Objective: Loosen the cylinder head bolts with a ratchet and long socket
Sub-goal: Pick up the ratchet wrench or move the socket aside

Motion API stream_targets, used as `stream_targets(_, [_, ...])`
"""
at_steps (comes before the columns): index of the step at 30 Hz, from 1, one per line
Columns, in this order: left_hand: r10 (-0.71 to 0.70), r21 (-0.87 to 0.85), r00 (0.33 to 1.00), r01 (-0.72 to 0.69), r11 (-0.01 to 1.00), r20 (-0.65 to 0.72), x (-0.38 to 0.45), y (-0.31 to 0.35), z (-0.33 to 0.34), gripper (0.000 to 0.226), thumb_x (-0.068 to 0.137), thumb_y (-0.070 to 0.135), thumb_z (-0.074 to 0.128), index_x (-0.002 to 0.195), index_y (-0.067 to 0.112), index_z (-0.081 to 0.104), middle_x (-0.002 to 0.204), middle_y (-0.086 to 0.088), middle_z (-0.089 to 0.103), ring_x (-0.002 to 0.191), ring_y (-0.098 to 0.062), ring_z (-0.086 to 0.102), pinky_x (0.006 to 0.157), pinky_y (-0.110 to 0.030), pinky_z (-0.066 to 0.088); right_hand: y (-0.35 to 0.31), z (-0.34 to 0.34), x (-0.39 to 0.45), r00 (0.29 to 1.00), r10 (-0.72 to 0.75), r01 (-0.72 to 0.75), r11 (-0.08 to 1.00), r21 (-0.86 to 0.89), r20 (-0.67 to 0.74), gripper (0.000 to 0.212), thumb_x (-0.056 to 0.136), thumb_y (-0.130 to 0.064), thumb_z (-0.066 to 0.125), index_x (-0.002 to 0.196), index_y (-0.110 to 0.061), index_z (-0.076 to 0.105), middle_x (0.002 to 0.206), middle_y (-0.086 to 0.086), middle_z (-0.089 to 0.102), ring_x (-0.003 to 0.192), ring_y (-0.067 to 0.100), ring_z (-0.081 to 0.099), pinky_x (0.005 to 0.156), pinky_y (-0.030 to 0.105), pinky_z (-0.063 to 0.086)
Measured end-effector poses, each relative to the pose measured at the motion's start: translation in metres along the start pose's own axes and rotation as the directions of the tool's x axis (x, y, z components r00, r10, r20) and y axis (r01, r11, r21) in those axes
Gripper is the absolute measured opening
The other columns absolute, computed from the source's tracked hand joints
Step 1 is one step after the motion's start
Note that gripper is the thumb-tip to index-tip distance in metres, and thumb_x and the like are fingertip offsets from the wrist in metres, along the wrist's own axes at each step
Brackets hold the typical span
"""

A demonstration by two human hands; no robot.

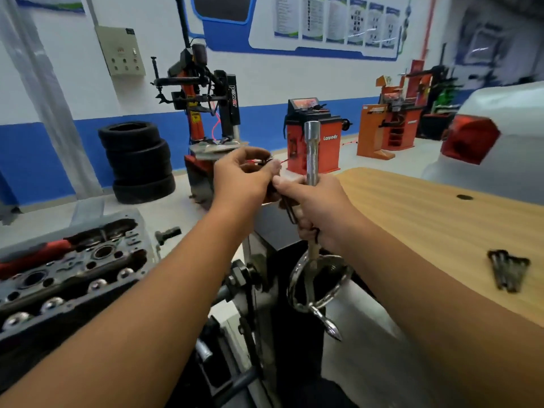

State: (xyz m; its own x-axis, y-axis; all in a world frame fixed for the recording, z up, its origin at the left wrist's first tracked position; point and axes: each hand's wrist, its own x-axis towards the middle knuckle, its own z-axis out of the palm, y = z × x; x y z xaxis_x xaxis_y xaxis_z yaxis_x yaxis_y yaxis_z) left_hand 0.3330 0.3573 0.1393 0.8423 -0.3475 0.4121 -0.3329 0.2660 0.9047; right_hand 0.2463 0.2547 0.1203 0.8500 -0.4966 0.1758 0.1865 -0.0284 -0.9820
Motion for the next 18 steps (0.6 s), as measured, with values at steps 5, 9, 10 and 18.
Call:
stream_targets(5, [-0.127,0.03,0.979,0.124,0.992,0.156,-0.029,-0.038,0.091,0.008,0.098,0.006,0.072,0.097,0.014,0.07,0.085,-0.013,0.074,0.069,-0.019,0.073,0.055,-0.028,0.058,0.026,-0.091,-0.024,0.995,0.085,-0.084,0.996,0.012,-0.059,0.025,0.099,-0.02,0.069,0.085,-0.015,0.05,0.073,0.016,0.04,0.039,0.011,0.025,0.042,0.017,0.021])
stream_targets(9, [-0.302,0.085,0.877,0.292,0.953,0.373,-0.058,-0.056,0.166,0.02,0.11,0.022,0.054,0.108,0.021,0.073,0.096,-0.009,0.078,0.074,-0.022,0.077,0.05,-0.025,0.055,0.031,-0.168,-0.044,0.969,0.087,-0.095,0.995,-0.026,-0.23,0.018,0.1,-0.019,0.067,0.098,-0.009,0.053,0.082,0.019,0.048,0.041,0.013,0.03,0.04,0.021,0.024])
stream_targets(10, [-0.317,0.102,0.845,0.304,0.947,0.431,-0.066,-0.059,0.183,0.022,0.111,0.026,0.053,0.109,0.021,0.074,0.099,-0.01,0.079,0.079,-0.024,0.078,0.052,-0.026,0.056,0.03,-0.187,-0.048,0.952,0.087,-0.105,0.993,-0.046,-0.293,0.018,0.1,-0.019,0.067,0.103,-0.007,0.054,0.081,0.018,0.048,0.042,0.013,0.032,0.04,0.022,0.026])
stream_targets(18, [-0.312,0.217,0.678,0.224,0.95,0.666,-0.113,-0.095,0.286,0.027,0.103,0.015,0.066,0.131,0.012,0.066,0.104,-0.007,0.078,0.085,-0.018,0.079,0.065,-0.025,0.061,0.041,-0.316,-0.075,0.766,0.164,-0.302,0.945,-0.123,-0.621,0.017,0.093,-0.017,0.072,0.101,-0.004,0.066,0.071,0.013,0.063,0.042,0.013,0.042,0.04,0.026,0.035])
